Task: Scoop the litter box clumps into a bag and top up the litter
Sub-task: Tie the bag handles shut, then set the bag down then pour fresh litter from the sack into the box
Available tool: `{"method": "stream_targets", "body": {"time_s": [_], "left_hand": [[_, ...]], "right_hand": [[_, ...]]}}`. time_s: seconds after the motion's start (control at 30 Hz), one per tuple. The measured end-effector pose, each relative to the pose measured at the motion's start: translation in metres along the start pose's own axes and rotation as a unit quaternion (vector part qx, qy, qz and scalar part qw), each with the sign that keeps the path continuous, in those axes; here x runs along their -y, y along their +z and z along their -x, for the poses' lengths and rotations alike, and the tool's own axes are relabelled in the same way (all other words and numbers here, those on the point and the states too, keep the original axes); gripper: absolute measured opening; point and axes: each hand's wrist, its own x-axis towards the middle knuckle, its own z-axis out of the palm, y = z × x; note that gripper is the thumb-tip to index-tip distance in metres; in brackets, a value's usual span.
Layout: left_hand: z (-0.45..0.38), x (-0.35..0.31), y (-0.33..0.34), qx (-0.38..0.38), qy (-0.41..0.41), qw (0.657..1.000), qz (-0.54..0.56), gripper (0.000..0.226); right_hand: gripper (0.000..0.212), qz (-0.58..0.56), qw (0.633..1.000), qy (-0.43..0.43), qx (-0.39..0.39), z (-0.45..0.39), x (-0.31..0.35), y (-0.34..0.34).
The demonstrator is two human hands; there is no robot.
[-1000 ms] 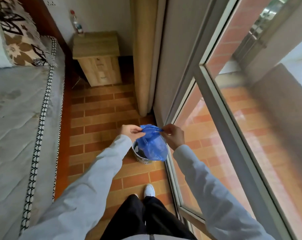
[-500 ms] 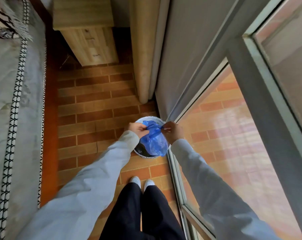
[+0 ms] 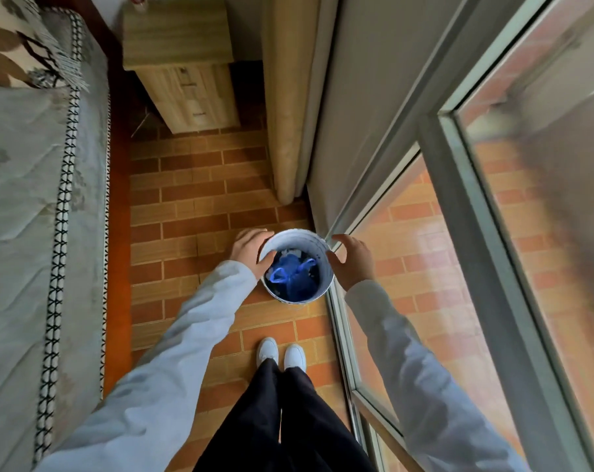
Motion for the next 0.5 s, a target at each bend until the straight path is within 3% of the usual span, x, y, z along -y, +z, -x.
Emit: {"method": "stream_targets", "body": {"time_s": [0.2,0.5], "left_hand": [[0.041,-0.02,-0.045,-0.039,0.033,0.998,-0.022,0.053],[0.092,-0.03,-0.06,-0.094,0.033,0.994,-0.048,0.036]], "right_hand": [[0.038,-0.002,0.995,-0.079,-0.056,0.037,0.017,-0.026],[0.042,0.002,0.984,-0.145,-0.107,0.077,0.021,-0.04]]}}
